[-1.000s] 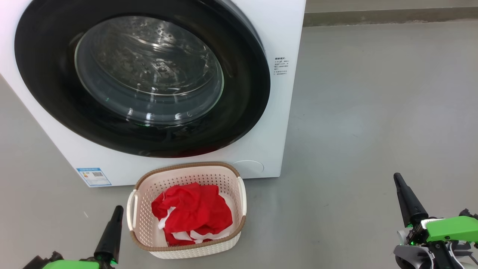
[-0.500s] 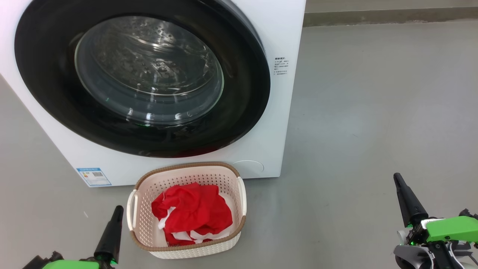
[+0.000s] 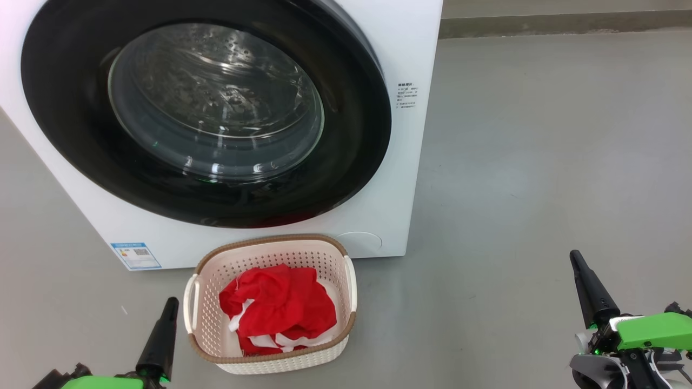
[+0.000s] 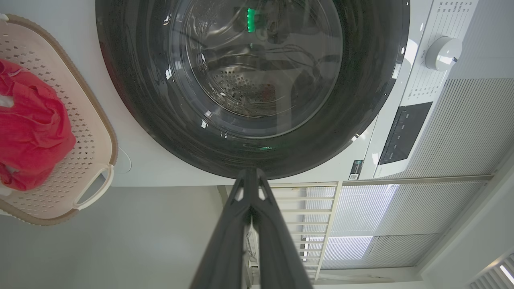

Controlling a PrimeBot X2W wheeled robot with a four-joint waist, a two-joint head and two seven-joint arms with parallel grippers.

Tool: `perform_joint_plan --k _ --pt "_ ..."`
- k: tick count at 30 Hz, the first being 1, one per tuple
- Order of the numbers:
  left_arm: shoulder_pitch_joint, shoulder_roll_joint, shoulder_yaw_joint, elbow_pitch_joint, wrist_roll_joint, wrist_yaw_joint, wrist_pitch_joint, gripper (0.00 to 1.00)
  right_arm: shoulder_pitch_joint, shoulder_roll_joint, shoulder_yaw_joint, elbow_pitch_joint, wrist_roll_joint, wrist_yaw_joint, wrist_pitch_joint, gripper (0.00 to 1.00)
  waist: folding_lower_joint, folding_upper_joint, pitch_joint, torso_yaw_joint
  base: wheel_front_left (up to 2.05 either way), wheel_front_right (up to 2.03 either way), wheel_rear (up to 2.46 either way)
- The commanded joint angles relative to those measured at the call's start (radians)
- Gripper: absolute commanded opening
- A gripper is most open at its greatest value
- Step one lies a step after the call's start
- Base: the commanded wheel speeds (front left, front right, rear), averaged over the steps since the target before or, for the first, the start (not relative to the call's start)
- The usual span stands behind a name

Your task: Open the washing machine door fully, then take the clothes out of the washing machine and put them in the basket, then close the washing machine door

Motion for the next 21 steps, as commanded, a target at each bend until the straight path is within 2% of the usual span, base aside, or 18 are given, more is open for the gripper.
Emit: perform_joint_plan --k 1,21 --pt "-0.041 0.009 0.036 -0.021 0.007 -0.007 0.004 0.00 -0.042 -0.006 0.016 -0.024 -0.006 -0.001 0.006 0.00 0.0000 -0.0001 0.000 0.000 0.00 0.00 0.00" --pt "-0.041 0.007 0.038 -0.020 0.009 -0.007 0.006 0.00 -0.042 -0.004 0.012 -0.024 -0.009 -0.001 0.009 0.00 0.0000 -0.0001 0.000 0.000 0.00 0.00 0.00"
